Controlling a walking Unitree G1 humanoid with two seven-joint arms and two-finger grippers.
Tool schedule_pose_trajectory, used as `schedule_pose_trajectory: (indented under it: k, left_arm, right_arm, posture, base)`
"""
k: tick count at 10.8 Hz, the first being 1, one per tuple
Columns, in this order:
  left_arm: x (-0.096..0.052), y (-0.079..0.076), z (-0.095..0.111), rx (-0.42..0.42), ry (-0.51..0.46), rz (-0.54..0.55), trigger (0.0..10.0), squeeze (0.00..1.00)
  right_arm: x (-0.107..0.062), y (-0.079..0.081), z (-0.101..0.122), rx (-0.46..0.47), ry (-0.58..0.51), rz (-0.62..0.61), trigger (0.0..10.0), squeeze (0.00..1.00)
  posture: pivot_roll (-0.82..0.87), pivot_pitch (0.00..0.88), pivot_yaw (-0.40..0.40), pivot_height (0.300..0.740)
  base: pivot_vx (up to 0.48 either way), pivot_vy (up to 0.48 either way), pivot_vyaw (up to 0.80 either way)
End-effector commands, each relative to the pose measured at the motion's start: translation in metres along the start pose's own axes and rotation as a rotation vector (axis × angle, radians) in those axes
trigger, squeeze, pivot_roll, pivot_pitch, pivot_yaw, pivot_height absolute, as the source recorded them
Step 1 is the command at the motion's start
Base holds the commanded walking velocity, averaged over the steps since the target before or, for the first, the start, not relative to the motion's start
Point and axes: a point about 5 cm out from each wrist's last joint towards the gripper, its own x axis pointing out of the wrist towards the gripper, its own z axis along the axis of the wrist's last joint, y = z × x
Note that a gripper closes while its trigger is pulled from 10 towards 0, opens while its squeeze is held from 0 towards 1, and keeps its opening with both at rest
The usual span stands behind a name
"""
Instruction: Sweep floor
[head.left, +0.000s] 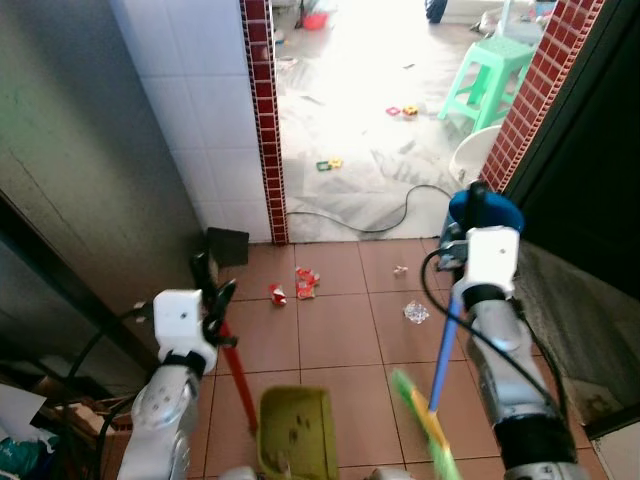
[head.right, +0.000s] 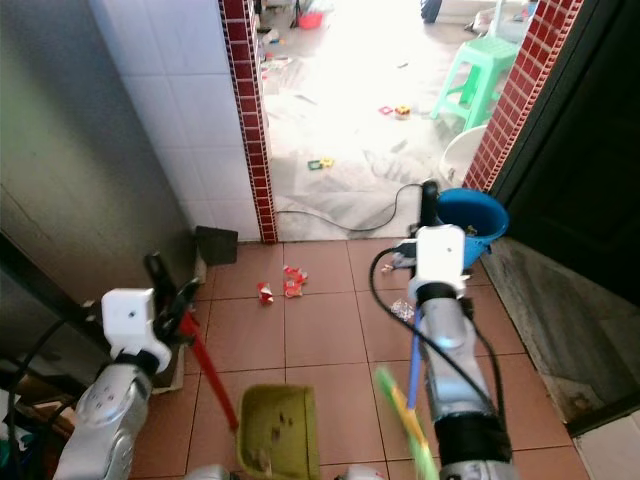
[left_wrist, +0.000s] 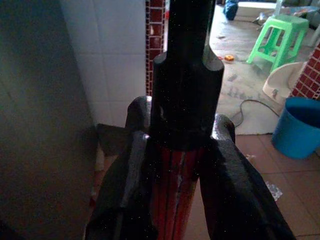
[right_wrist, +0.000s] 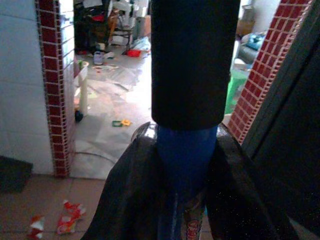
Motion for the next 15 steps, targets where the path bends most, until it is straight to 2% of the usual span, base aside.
schedule_pose_trajectory:
  k: [1,4,6,9,12,15]
  left_arm:
    - [0.002,0.0,0.016,0.012,-0.071,-0.007,10.0,0.0]
    - [-0.002,0.0,0.018,0.07,-0.081,-0.03,10.0,0.0]
    - [-0.005,0.001,0.014,0.068,-0.066,-0.027,10.0,0.0]
    - [-0.005,0.005,0.011,0.059,-0.055,-0.006,10.0,0.0]
    - [-0.003,0.007,0.005,0.062,-0.042,0.011,10.0,0.0]
    - [-0.007,0.007,-0.003,0.074,-0.013,0.003,10.0,0.0]
  right_arm:
    - [0.002,-0.001,0.01,-0.003,-0.046,0.003,10.0,0.0]
    - [-0.01,-0.018,-0.001,-0.018,-0.014,-0.029,10.0,0.0]
    - [-0.018,-0.028,-0.009,-0.018,0.014,-0.054,10.0,0.0]
    - [-0.015,-0.021,-0.006,0.012,0.005,-0.054,10.0,0.0]
    - [-0.008,-0.007,-0.002,0.049,-0.018,-0.052,10.0,0.0]
    - [-0.016,-0.005,-0.01,0.045,0.007,-0.047,10.0,0.0]
  posture:
    - [-0.07,0.0,0.018,0.74]
    - [-0.06,0.0,0.021,0.74]
    - [-0.07,0.0,0.029,0.74]
    - [-0.06,0.0,0.034,0.74]
    - [-0.06,0.0,0.048,0.74]
    - [-0.06,0.0,0.051,0.74]
  base:
    - [0.0,0.0,0.0]
    - [0.0,0.0,0.0]
    - [0.0,0.0,0.0]
    - [0.0,0.0,0.0]
    - [0.0,0.0,0.0]
    - [0.0,0.0,0.0]
